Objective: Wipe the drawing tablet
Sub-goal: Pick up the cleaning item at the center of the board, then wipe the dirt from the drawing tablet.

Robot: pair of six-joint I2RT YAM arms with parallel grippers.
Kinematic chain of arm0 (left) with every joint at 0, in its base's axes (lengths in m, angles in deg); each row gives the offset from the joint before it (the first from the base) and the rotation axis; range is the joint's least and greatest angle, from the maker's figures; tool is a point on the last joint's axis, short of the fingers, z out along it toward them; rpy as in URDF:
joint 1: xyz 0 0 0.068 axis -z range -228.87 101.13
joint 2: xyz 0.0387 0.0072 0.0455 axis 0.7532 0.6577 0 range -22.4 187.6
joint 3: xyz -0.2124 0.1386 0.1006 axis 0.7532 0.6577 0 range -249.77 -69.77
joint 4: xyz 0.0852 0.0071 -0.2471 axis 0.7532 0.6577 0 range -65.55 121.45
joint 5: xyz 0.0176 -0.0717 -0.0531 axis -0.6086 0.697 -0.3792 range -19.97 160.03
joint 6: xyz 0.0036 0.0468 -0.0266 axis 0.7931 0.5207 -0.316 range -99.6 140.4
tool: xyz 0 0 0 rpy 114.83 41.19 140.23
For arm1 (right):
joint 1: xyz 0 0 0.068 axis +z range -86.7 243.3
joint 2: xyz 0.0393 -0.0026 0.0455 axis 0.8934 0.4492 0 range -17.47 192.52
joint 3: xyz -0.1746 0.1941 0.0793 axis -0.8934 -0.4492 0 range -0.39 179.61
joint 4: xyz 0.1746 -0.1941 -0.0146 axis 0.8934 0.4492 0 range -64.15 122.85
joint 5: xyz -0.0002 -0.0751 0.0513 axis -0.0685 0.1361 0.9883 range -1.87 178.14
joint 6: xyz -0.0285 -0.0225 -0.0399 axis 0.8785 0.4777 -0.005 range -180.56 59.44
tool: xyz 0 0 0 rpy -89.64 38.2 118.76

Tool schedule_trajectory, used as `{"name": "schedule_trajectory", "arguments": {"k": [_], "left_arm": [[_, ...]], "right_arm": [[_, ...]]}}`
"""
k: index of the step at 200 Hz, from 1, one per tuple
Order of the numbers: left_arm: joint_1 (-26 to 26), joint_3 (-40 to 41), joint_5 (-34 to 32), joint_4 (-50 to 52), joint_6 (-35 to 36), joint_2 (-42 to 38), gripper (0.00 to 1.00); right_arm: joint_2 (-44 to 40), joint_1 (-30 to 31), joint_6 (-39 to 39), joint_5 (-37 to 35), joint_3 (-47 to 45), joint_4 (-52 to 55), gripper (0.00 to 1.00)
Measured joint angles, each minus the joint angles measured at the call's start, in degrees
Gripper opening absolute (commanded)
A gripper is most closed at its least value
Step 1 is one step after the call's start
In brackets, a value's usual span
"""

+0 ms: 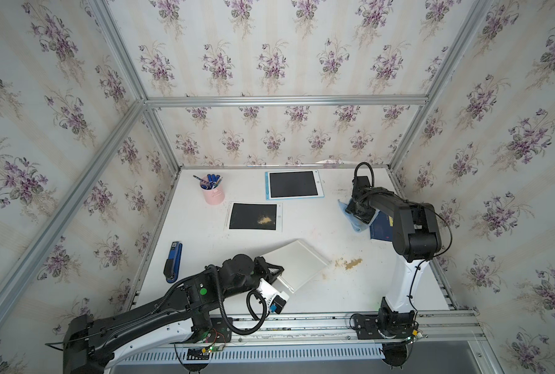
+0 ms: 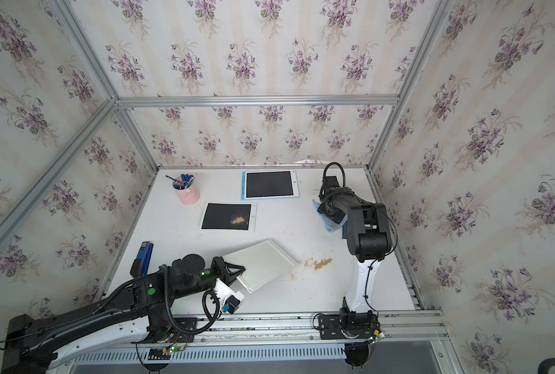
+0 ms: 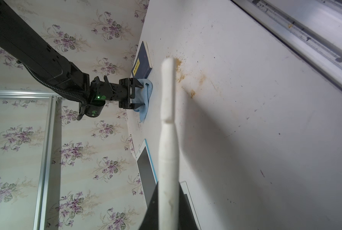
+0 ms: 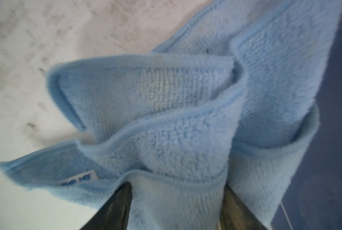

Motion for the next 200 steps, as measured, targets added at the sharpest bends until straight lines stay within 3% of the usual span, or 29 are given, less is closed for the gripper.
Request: {"name": "schedule_trajectory", "arguments": {"k": [11, 25, 54, 70, 98, 112, 147, 164, 200], "left_arm": [[1.18, 0.5, -0.57, 0.0, 0.57, -0.02, 0.0], [2.64, 1.6, -1.84, -0.02, 1.62, 0.04, 0.0], [4.35, 3.17, -5.07, 0.22, 3.67, 0.2, 0.0], [4.96, 3.19, -5.92, 0.44, 4.5, -0.35, 0.0], [6.19, 3.15, -6.45, 1.05, 4.92, -2.23, 0.0], [6.6, 3.15, -6.6, 2.32, 4.9, -3.17, 0.0], [7.63, 3.34, -6.84, 5.68, 4.87, -4.92, 0.0], [8.2, 3.52, -7.26, 7.06, 4.85, -5.53, 0.0], [8.85, 3.89, -8.46, 8.9, 4.9, -7.45, 0.0]], "right_arm": [[0.26, -0.02, -0.17, -0.28, -0.17, -0.22, 0.38], [-0.13, -0.11, -0.52, -0.33, -1.05, -1.97, 0.0], [-3.58, 0.35, -1.49, 0.72, -3.82, -3.19, 0.0], [-7.74, 3.04, -0.37, -2.67, -4.39, -1.53, 0.0], [-15.23, 14.8, 5.44, -12.87, -3.87, -1.53, 0.0], [-16.94, 20.39, 9.18, -14.51, -4.7, -0.92, 0.0], [-23.63, 28.92, 18.01, -12.0, -11.17, 2.86, 0.0], [-28.61, 34.03, 21.31, -7.56, -13.44, 5.35, 0.0], [-33.29, 42.88, 24.5, -2.12, -14.05, 11.06, 0.0]]}}
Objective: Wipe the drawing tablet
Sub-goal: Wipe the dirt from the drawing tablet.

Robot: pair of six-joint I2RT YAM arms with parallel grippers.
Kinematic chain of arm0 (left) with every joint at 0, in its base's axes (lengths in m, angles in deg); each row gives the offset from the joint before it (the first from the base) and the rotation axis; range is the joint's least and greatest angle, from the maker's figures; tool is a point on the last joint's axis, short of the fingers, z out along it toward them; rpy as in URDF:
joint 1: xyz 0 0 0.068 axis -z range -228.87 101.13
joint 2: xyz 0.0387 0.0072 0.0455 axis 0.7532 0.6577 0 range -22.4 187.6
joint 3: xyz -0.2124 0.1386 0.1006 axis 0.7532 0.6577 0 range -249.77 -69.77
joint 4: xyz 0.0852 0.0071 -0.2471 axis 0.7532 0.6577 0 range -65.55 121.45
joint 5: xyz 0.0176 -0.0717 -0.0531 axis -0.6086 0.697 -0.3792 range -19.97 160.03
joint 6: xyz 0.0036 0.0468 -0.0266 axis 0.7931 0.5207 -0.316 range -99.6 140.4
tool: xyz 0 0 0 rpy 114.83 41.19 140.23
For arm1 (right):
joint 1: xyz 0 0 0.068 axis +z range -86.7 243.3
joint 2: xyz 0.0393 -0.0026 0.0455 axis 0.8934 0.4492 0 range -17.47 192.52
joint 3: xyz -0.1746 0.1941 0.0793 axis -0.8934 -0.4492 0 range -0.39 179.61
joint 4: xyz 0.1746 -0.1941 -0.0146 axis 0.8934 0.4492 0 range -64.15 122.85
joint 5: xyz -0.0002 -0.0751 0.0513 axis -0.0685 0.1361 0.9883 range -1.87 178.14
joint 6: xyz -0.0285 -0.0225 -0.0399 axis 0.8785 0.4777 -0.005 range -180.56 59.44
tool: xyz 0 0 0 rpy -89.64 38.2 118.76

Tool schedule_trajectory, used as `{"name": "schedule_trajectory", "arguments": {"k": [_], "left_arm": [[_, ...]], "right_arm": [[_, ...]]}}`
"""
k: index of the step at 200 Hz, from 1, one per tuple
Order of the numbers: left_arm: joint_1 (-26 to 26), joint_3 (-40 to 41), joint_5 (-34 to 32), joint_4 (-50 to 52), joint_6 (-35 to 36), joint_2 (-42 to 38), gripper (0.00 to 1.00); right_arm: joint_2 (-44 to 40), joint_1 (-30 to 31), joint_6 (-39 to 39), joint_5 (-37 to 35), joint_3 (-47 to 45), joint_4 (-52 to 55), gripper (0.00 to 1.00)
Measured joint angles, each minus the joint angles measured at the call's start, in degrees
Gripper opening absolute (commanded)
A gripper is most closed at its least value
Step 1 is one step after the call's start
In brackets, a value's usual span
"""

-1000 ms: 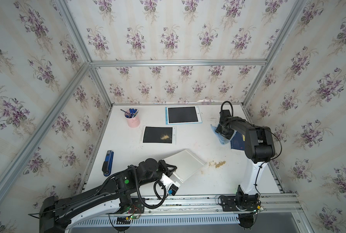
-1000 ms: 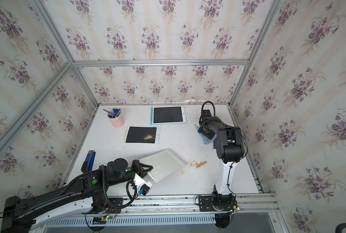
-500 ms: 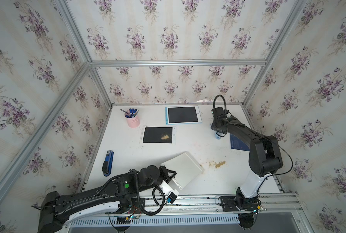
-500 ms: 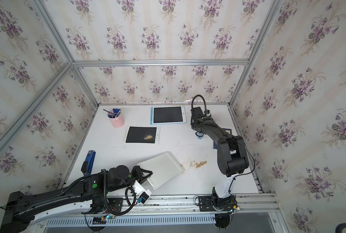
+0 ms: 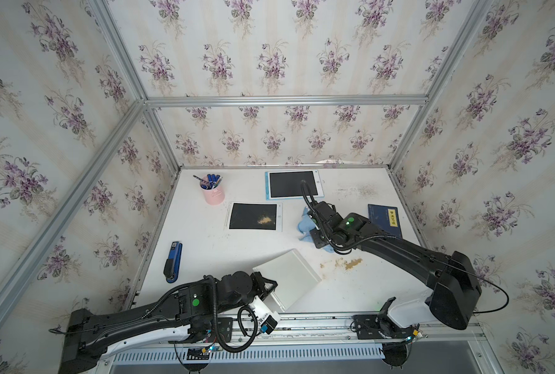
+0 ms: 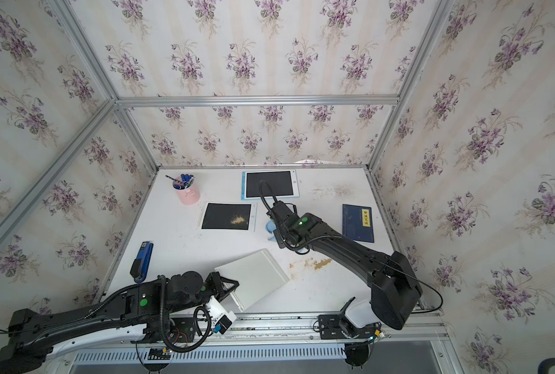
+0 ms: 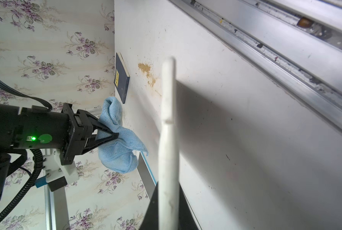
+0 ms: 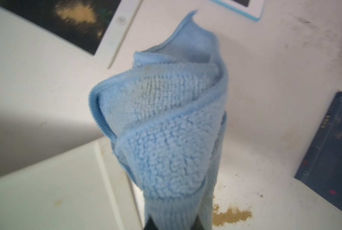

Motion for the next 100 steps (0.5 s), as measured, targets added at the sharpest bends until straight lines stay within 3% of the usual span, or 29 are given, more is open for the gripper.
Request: {"name": "schedule_trajectory", "arguments": {"k": [47, 100], "left_arm": [[1.33, 0.98, -2.58, 3.63, 2.01, -2.56, 0.0], [1.81, 1.27, -3.76, 8.2, 1.14, -5.22, 0.0]], "right_arm": [[0.92, 11.08, -0.02, 0.5, -0.09, 8.04, 0.0], [3.87, 17.51, 1.77, 6.4, 1.03, 8.28, 0.0]]}}
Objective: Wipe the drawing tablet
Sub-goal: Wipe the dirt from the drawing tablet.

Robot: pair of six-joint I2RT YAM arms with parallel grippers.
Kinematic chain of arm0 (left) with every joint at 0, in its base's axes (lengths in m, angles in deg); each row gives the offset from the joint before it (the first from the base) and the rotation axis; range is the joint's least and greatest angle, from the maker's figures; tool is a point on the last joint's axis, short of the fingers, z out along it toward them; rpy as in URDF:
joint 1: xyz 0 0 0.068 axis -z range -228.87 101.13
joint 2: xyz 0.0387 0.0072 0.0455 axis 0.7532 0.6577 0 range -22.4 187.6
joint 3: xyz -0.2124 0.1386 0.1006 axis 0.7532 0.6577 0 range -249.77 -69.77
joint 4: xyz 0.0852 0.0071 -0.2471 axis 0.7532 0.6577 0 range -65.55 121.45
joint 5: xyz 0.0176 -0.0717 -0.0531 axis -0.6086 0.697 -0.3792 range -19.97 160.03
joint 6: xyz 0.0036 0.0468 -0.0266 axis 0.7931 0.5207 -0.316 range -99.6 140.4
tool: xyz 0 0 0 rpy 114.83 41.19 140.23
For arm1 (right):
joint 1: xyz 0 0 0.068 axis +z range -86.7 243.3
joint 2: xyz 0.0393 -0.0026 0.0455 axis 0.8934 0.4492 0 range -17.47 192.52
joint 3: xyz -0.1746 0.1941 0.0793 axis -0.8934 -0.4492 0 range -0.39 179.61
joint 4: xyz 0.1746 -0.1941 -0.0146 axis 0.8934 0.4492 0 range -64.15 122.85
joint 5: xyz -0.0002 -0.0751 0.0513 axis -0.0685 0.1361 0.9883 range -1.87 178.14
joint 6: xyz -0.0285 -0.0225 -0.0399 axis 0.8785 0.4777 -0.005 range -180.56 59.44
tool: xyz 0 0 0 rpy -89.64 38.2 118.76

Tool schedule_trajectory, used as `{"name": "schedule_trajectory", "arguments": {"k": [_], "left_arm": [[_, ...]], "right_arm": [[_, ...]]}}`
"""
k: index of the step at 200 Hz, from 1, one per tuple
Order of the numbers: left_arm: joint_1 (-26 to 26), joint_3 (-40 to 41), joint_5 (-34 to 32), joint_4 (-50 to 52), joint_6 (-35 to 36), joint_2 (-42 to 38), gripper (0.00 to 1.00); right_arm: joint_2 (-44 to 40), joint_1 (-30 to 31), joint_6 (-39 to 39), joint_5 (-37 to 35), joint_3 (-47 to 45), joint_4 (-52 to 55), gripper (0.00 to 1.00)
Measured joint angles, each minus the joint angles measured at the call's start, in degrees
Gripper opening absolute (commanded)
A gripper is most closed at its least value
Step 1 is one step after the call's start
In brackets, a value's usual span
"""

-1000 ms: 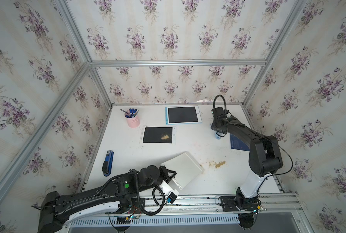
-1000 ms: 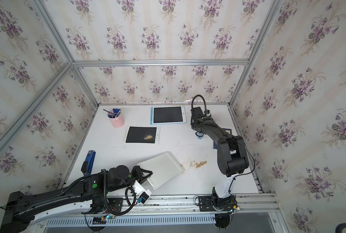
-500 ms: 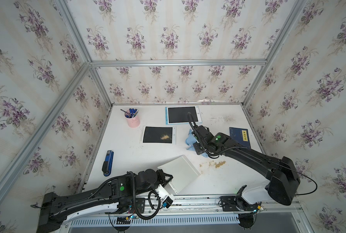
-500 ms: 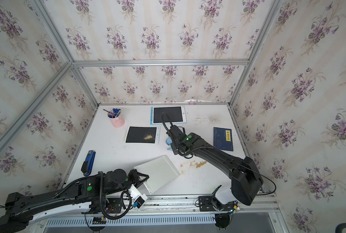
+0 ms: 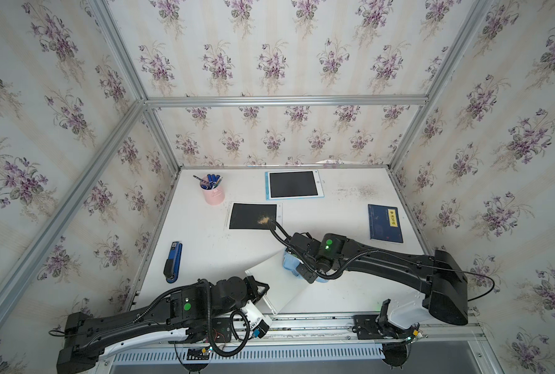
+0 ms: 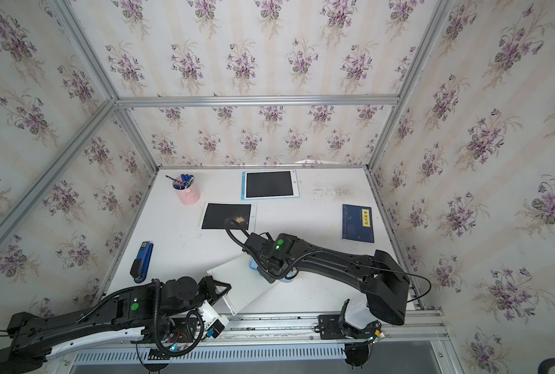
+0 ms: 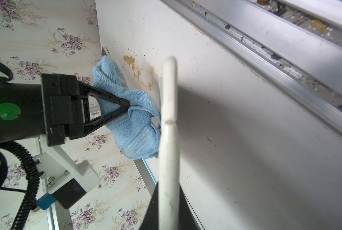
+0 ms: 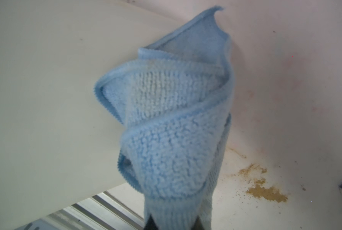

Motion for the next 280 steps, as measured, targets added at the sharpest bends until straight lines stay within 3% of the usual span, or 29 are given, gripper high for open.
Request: {"name": "schedule_trajectory", "arguments": {"k": [54, 95, 117, 134, 151, 178, 199, 218, 241, 280], "left_arm": [[0.33, 0.02, -0.44, -0.17, -0.72, 1.62, 0.0], [0.37, 0.42, -0.11, 2.01, -1.2, 1.44, 0.0], [0.57, 0.63, 0.07, 4.57, -1.38, 1.44, 0.0], [0.7, 0.74, -0.15, 5.31, -1.42, 1.31, 0.0], [0.74, 0.74, -0.17, 4.61, -1.79, 1.05, 0.0], [0.9, 0.68, -0.46, 2.34, -2.45, 0.9, 0.0], [0.98, 0.59, -0.76, 0.57, -2.64, 0.74, 0.0], [1.05, 0.55, -0.85, -0.04, -2.6, 0.7, 0.0], [1.07, 0.55, -0.83, 0.02, -2.73, 0.7, 0.0], [1.09, 0.55, -0.83, 1.46, -2.67, 0.74, 0.0]], "right_arm": [[1.81, 3.37, 1.29, 15.52, 3.15, -9.07, 0.0], [4.07, 3.13, 0.68, 25.99, -0.96, -18.73, 0.0], [6.23, 1.57, -0.9, 30.62, -3.67, -23.96, 0.0], [6.51, -3.02, -2.95, 35.3, -7.54, -28.7, 0.0], [6.32, -9.57, -5.55, 34.51, -11.37, -30.62, 0.0], [6.4, -17.62, -6.73, 25.49, -13.81, -28.81, 0.0], [7.32, -19.67, -6.69, 17.16, -13.03, -25.79, 0.0], [7.34, -19.04, -5.77, 15.67, -12.07, -23.98, 0.0], [6.69, -15.3, -3.15, 18.93, -10.99, -23.04, 0.0], [1.36, -7.04, 1.88, 34.53, -9.57, -22.49, 0.0]]}}
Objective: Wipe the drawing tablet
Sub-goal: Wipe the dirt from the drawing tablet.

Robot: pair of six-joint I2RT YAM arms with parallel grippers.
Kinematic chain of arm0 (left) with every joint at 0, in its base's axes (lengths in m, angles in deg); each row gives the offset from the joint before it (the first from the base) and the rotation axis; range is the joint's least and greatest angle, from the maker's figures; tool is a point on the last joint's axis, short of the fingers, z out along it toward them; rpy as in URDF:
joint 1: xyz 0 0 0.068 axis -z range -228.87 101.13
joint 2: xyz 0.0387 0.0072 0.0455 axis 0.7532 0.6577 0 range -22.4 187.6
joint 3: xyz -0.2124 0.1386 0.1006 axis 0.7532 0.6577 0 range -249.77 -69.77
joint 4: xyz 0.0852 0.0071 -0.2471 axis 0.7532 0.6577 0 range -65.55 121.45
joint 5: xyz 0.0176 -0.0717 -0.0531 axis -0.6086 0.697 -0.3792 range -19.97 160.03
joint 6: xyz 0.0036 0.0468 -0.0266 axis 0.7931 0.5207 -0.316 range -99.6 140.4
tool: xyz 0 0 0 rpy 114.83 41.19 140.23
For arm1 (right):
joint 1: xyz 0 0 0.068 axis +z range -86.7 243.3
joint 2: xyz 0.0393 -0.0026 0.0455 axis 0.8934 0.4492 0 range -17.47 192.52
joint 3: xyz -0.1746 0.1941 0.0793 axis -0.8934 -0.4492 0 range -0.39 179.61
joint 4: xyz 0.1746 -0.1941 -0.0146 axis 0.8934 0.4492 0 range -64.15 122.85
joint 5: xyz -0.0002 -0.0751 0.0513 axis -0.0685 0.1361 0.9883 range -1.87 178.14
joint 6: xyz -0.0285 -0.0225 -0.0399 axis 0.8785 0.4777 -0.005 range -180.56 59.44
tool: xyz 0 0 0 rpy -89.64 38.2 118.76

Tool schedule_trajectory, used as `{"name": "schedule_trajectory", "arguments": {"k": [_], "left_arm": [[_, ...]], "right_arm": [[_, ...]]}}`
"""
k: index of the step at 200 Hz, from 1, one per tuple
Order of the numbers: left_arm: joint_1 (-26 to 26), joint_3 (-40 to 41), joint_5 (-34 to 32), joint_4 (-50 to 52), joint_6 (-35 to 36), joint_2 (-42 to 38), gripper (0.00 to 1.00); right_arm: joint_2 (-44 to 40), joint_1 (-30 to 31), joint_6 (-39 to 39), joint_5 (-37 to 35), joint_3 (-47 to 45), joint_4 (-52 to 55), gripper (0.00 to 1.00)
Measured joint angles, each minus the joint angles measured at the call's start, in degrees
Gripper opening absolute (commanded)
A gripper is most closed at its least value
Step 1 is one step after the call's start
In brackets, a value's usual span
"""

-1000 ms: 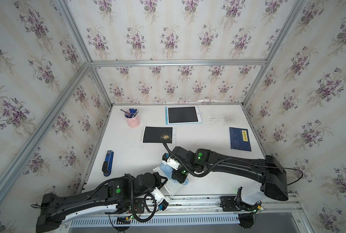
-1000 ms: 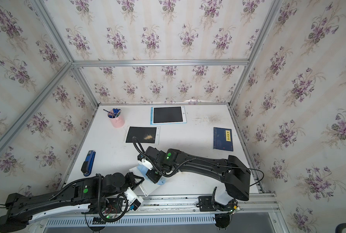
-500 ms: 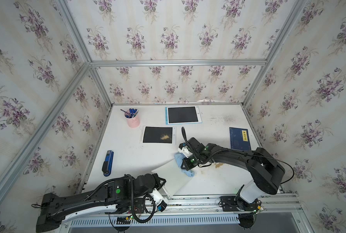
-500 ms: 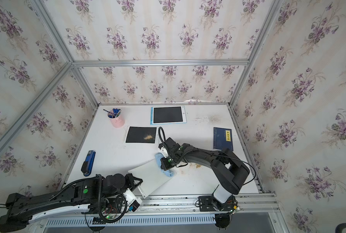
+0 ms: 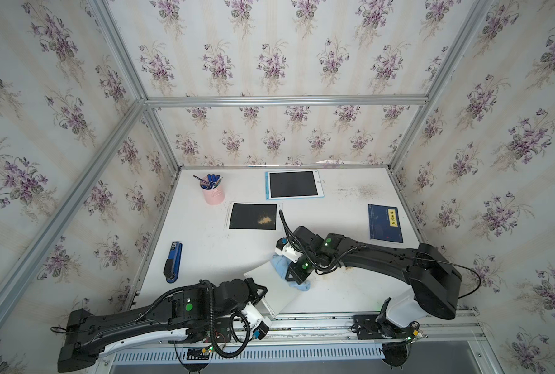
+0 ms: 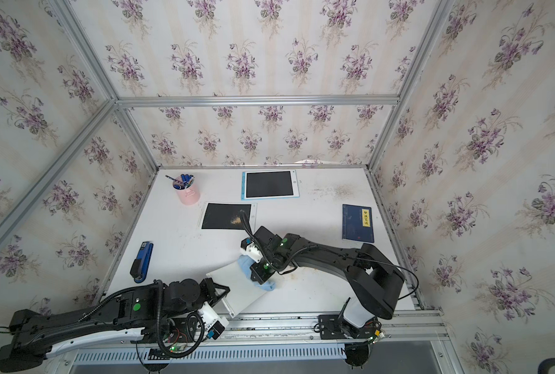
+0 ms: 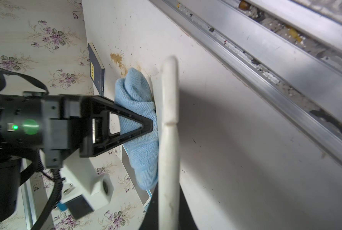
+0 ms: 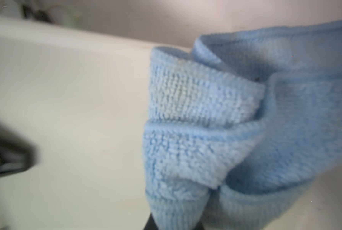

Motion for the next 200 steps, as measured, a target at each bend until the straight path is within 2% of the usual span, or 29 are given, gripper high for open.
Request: {"name": "schedule_trajectory", "arguments": {"k": [19, 39, 75, 90, 109, 140, 166, 200], "left_arm": [[0.0, 0.0, -0.22, -1.03, 0.37, -0.09, 0.0], [0.0, 0.0, -0.46, -1.44, 0.72, -0.07, 0.0], [0.07, 0.0, -0.7, -0.59, 2.16, -0.04, 0.0], [0.04, 0.04, -1.46, 0.7, 2.47, -0.04, 0.0], [-0.04, 0.02, -3.08, 0.85, 2.4, -0.44, 0.0], [0.26, -0.04, -3.89, -0.44, 1.97, -0.83, 0.0], [0.48, -0.04, -4.26, -0.57, 1.97, -1.05, 0.0], [0.66, -0.04, -4.13, -0.55, 1.99, -1.2, 0.0]], "right_arm": [[-3.74, 3.1, 0.35, 8.15, 0.42, 0.37, 0.0], [-6.84, 5.62, -0.33, 13.25, -0.37, 0.31, 0.0], [-4.9, 4.22, -3.5, 13.99, -6.51, 0.44, 0.0], [-1.6, 0.17, -5.38, 11.76, -9.25, 0.57, 0.0], [1.09, -6.84, -8.33, 5.51, -11.78, 2.1, 0.0], [-0.33, -16.5, -13.2, -2.54, -13.46, 2.91, 0.0], [-1.2, -20.37, -15.72, -7.74, -12.39, 4.28, 0.0], [-6.25, -21.16, -16.31, -12.79, -11.21, 5.22, 0.0]]}}
